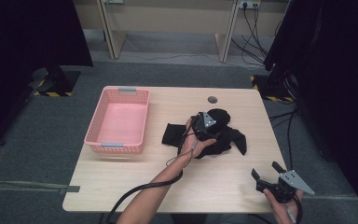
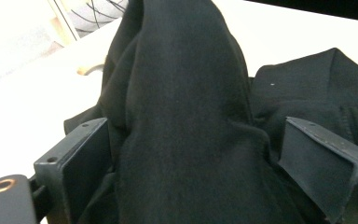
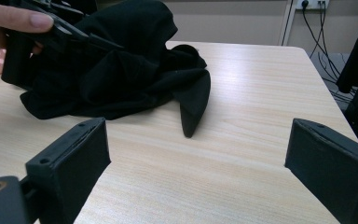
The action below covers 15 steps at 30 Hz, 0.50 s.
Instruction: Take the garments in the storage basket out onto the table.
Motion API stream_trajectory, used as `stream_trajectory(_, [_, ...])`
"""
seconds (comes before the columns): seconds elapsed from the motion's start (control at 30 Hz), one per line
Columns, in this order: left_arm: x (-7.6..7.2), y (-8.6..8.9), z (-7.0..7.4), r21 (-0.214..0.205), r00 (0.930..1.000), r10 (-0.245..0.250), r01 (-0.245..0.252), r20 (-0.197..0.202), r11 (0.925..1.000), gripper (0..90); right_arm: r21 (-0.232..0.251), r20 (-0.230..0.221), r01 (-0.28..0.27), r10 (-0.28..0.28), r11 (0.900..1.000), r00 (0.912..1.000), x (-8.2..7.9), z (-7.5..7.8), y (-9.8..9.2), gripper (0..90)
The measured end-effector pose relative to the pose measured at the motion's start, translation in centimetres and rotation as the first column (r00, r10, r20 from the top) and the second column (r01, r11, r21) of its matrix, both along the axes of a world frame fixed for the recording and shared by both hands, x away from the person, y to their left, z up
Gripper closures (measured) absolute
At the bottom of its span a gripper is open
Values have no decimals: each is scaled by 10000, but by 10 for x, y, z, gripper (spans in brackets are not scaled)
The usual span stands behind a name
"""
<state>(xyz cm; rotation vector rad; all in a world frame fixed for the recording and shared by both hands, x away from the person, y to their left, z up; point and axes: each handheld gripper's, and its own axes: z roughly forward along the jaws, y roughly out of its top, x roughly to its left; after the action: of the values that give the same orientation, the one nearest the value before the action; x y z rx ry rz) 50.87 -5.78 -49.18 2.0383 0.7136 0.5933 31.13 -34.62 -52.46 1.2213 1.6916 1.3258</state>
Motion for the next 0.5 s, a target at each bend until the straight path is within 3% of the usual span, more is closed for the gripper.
stream_trajectory(0.3, [-13, 8, 14, 337, 9999, -84, 80, 132, 9994, 85, -13, 20, -9, 9, 10000, 10000, 0, 0, 0, 64])
stream_trajectory(0.5, [-20, 14, 23, 281, 9997, -102, 96, 211, 9996, 86, -6, 26, -7, 7, 10000, 10000, 0, 0, 0, 63])
